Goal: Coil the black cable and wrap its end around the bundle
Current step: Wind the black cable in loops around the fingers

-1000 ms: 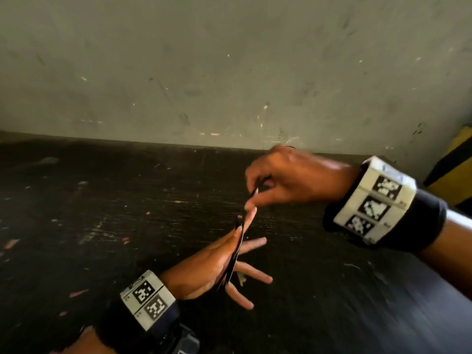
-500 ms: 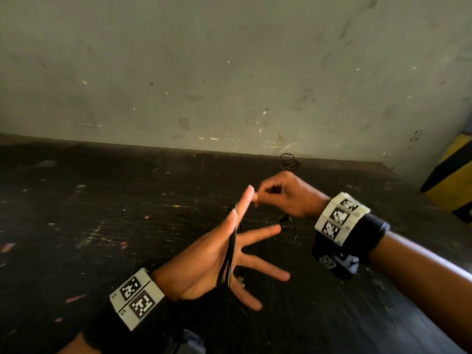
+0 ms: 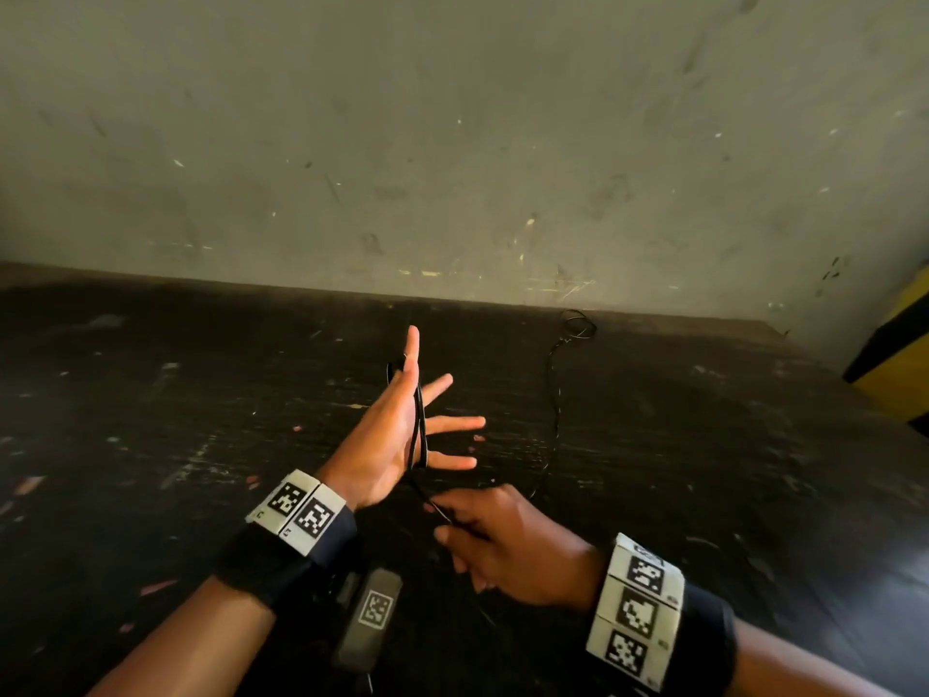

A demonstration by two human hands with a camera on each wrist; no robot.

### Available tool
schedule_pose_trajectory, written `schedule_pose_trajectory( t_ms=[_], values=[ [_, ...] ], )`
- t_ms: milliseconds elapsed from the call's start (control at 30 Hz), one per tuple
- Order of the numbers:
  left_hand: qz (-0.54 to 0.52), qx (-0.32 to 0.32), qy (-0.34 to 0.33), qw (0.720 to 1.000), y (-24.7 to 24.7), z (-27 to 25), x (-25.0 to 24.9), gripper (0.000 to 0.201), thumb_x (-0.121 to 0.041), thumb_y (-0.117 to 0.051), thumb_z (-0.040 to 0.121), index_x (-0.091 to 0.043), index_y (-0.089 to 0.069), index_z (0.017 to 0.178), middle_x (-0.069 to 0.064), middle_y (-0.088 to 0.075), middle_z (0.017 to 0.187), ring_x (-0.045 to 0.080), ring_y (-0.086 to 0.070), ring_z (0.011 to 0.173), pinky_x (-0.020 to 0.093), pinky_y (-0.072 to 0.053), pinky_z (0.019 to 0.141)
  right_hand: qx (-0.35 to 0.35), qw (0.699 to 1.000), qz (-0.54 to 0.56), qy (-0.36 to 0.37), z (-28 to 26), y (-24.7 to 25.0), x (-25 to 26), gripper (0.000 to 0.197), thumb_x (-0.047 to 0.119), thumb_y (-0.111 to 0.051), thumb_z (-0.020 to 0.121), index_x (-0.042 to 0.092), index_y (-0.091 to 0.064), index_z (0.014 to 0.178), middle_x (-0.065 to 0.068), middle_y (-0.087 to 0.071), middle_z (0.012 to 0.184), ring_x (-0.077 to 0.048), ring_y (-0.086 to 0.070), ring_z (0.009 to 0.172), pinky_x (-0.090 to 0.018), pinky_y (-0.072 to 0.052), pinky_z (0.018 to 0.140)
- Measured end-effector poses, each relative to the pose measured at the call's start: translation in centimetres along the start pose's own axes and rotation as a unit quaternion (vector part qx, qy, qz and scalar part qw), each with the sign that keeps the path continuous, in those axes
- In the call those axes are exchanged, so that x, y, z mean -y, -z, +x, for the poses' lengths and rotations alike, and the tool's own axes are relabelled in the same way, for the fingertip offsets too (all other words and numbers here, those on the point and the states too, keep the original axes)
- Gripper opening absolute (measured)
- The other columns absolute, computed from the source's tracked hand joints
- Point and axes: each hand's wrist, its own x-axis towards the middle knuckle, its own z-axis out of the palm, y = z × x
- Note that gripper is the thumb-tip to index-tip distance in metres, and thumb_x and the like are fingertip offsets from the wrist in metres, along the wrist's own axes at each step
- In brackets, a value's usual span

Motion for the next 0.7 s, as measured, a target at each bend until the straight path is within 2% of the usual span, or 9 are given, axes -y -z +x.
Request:
schedule_pose_trajectory(
  t_ms=[100,167,267,333,433,500,600,700],
  values=[
    [0.057,0.008,0.018,0.998,0.9,-0.4,0.7,0.06,-0.058,-0.034,0.081,-0.069,-0.004,0.132,0.007,-0.017,0.159,0.031,-0.065,0.109,0.052,-0.058,0.073,-0.004,0.998,-0.06,0.011,-0.7,1.6,1.3,0.019,0.025,-0.051,0.096,0.019,-0.06,0.111,0.003,-0.065,0.075,-0.003,-0.06,0.056,-0.02,-0.053,0.056],
    [0.087,0.016,0.047,0.995,1.1,-0.9,1.2,0.059,-0.059,-0.032,0.08,-0.069,-0.004,0.131,0.006,-0.019,0.158,0.025,-0.069,0.102,0.048,-0.06,0.069,-0.027,0.987,-0.152,0.051,-1.1,3.4,2.3,0.017,0.026,-0.055,0.093,0.019,-0.064,0.105,0.001,-0.07,0.086,-0.007,-0.064,0.067,-0.026,-0.056,0.063],
    [0.132,0.038,0.09,0.986,0.9,-1.6,2.1,0.053,-0.062,-0.034,0.08,-0.076,-0.008,0.124,0.003,-0.02,0.158,0.024,-0.067,0.103,0.055,-0.057,0.074,-0.034,0.966,-0.247,0.068,-1.3,6.6,3.9,0.015,0.028,-0.059,0.09,0.019,-0.067,0.1,0.004,-0.068,0.092,-0.006,-0.061,0.078,-0.032,-0.055,0.074],
    [0.134,0.069,0.101,0.983,0.7,-2.0,2.5,0.05,-0.066,-0.037,0.08,-0.08,-0.009,0.119,0.004,-0.02,0.158,0.029,-0.065,0.109,0.057,-0.057,0.074,-0.018,0.954,-0.291,0.078,-1.3,8.5,5.0,0.013,0.029,-0.061,0.088,0.02,-0.067,0.095,0.013,-0.058,0.081,-0.002,-0.057,0.073,-0.029,-0.054,0.07],
    [0.129,0.119,0.121,0.977,-0.2,-2.7,2.8,0.065,-0.074,-0.044,0.072,-0.075,-0.006,0.124,0.005,-0.019,0.158,0.031,-0.065,0.109,0.05,-0.06,0.066,-0.032,0.935,-0.333,0.116,-0.9,11.0,6.5,0.009,0.029,-0.065,0.086,0.022,-0.066,0.089,0.021,-0.046,0.066,0.005,-0.052,0.061,-0.013,-0.041,0.058],
    [0.109,0.152,0.136,0.973,-0.9,-3.2,2.8,0.07,-0.076,-0.049,0.069,-0.073,-0.008,0.126,0.003,-0.024,0.157,0.032,-0.064,0.11,0.048,-0.06,0.064,-0.038,0.931,-0.33,0.152,-0.5,12.7,7.5,0.009,0.028,-0.07,0.083,0.019,-0.069,0.084,0.022,-0.047,0.06,0.01,-0.052,0.058,-0.009,-0.037,0.052],
    [0.058,0.199,0.157,0.966,-1.7,-3.6,2.1,0.065,-0.071,-0.051,0.073,-0.073,-0.012,0.125,-0.001,-0.03,0.154,0.038,-0.059,0.115,0.05,-0.06,0.066,-0.035,0.937,-0.301,0.176,0.3,14.4,7.8,0.012,0.025,-0.073,0.08,0.013,-0.072,0.08,0.022,-0.051,0.057,0.01,-0.054,0.055,-0.006,-0.038,0.052],
    [0.029,0.23,0.157,0.96,-2.2,-4.0,1.3,0.066,-0.071,-0.054,0.071,-0.076,-0.015,0.124,-0.004,-0.033,0.149,0.042,-0.056,0.118,0.05,-0.06,0.066,-0.052,0.949,-0.264,0.164,1.2,15.2,7.0,0.019,0.032,-0.072,0.078,0.013,-0.073,0.081,0.017,-0.06,0.063,0.003,-0.057,0.057,-0.008,-0.038,0.053]
  ],
)
